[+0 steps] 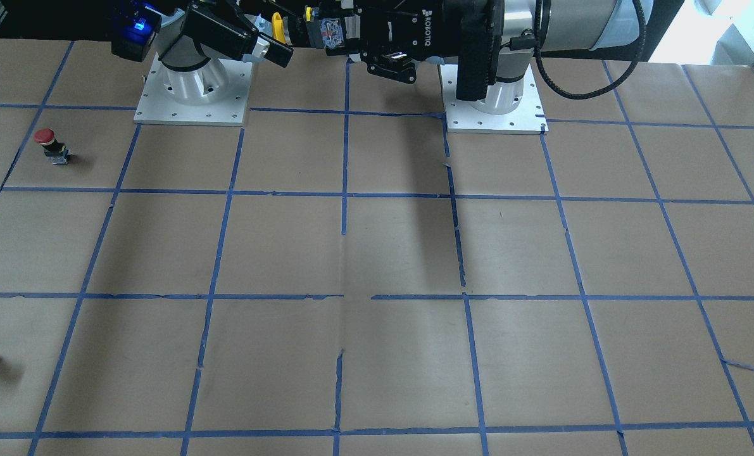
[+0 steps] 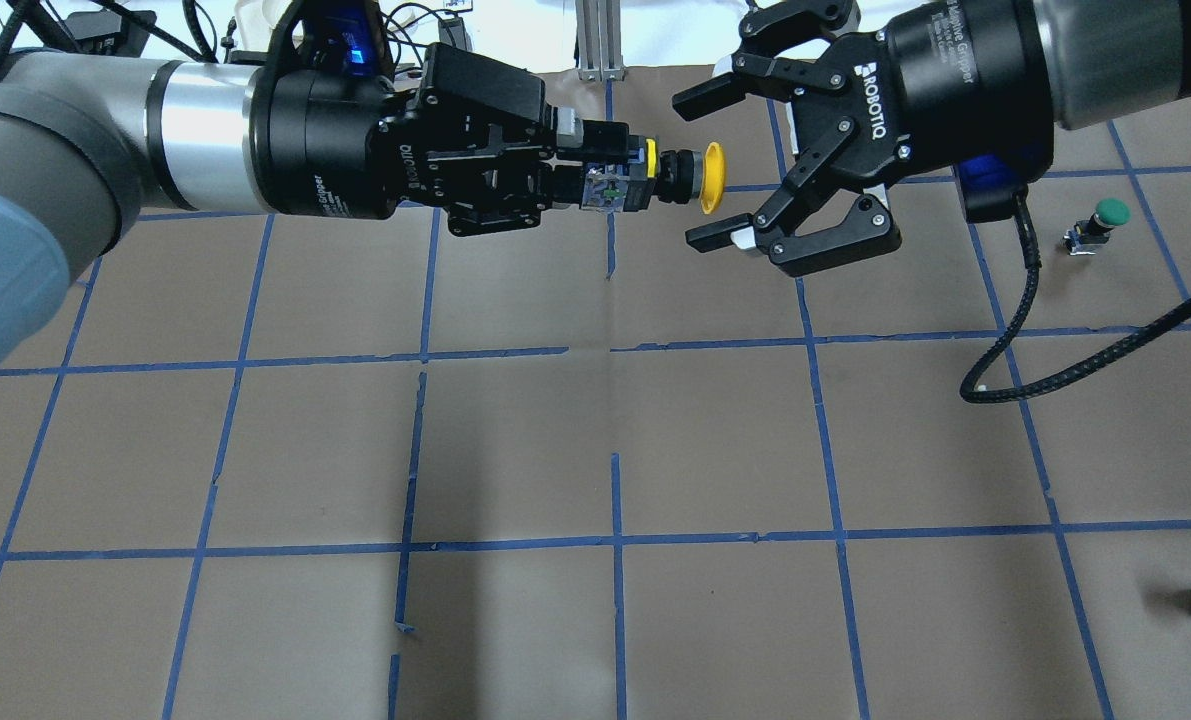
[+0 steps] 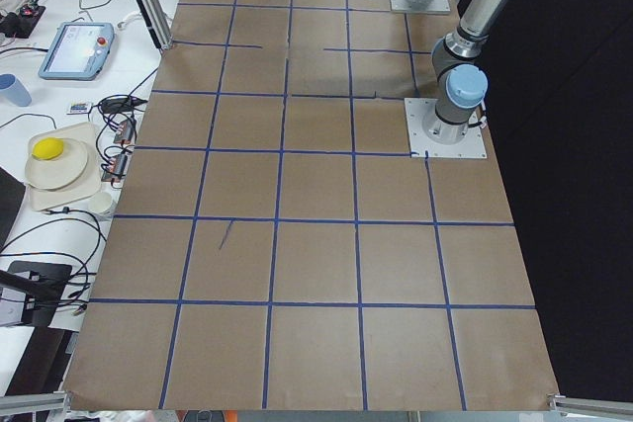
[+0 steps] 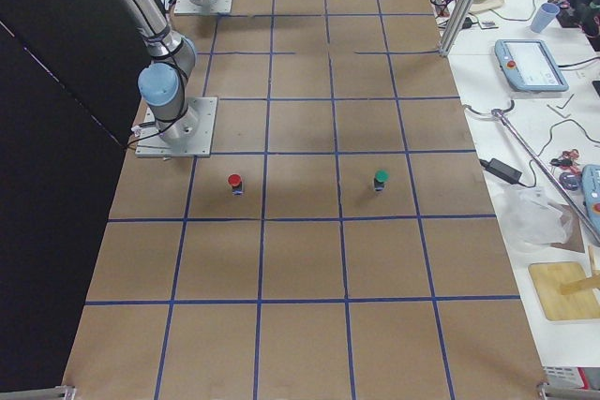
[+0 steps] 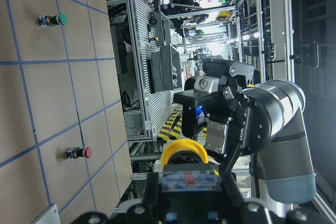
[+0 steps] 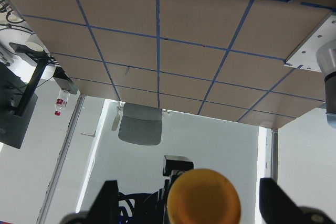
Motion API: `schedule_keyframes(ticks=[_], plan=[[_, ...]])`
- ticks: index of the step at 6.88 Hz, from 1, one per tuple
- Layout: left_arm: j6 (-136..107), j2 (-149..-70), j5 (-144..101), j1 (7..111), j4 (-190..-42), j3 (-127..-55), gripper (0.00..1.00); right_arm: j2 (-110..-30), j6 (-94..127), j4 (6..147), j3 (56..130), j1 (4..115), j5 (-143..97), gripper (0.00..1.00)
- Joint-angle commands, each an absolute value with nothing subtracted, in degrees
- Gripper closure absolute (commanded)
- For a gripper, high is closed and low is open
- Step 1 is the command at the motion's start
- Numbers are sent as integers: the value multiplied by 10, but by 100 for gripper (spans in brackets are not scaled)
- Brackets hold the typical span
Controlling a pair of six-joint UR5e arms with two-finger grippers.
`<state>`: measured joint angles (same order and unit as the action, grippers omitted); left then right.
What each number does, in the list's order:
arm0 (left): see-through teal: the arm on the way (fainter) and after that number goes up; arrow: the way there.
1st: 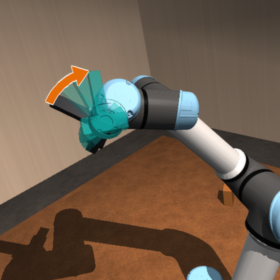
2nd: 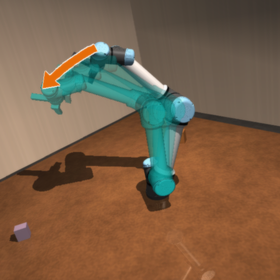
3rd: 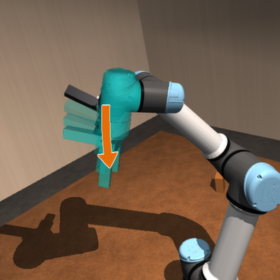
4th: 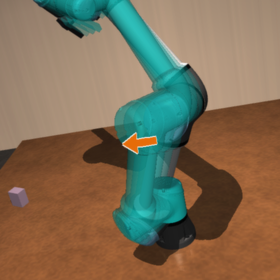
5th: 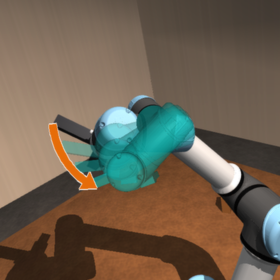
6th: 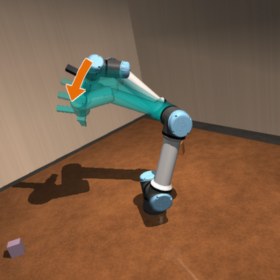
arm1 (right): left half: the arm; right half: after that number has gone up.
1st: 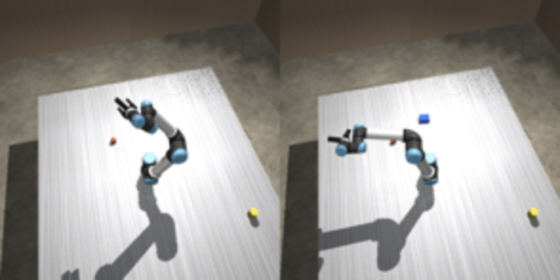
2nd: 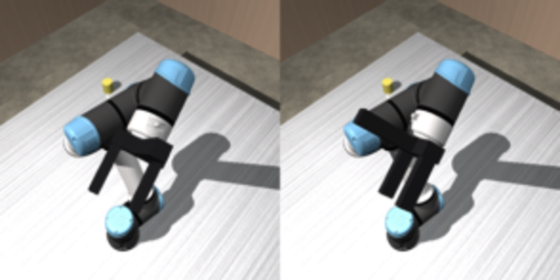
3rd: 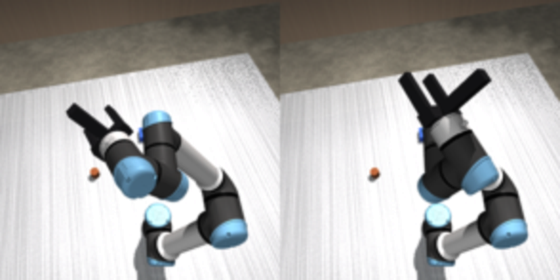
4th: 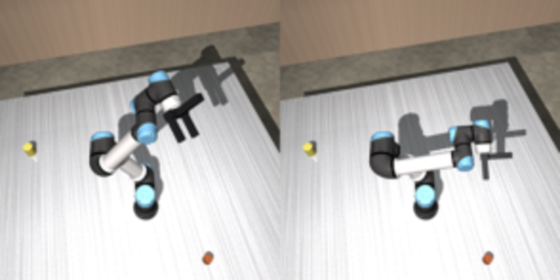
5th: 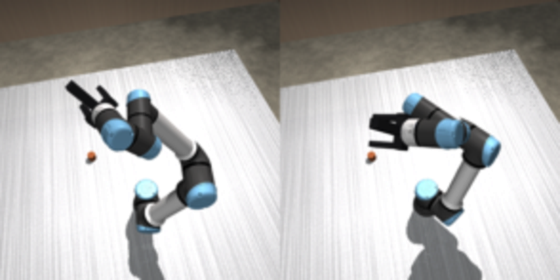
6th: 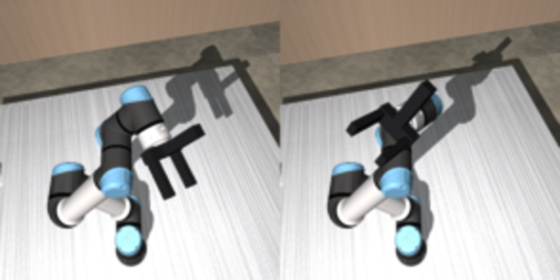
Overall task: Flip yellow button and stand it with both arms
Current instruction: 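Close the right gripper on the yellow cap held by the left gripper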
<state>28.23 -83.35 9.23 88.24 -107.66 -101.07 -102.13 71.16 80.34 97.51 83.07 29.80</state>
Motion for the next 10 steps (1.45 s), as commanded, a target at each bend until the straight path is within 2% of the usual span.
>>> schedule_keyframes(ticks=[1,2,3,4,5,7,9,10], plan=[[282,-831,92,882,-1078,-1011,98,-1024,712,802,975,831,299,58],[282,-831,92,882,-1078,-1011,97,-1031,712,798,976,831,298,71],[282,-831,92,882,-1078,-1011,92,-1032,712,796,976,831,297,74],[279,-831,93,882,-1078,-1011,10,-1032,712,792,976,829,297,75],[243,-831,94,882,-1078,-1011,1,-1031,712,792,975,828,297,75],[221,-833,98,882,-1072,-1011,1,-1030,712,792,975,824,300,75],[219,-847,298,868,-1043,-997,0,-1027,681,804,974,790,380,75],[188,-845,416,866,-988,-995,0,-1027,585,798,974,754,448,77]])
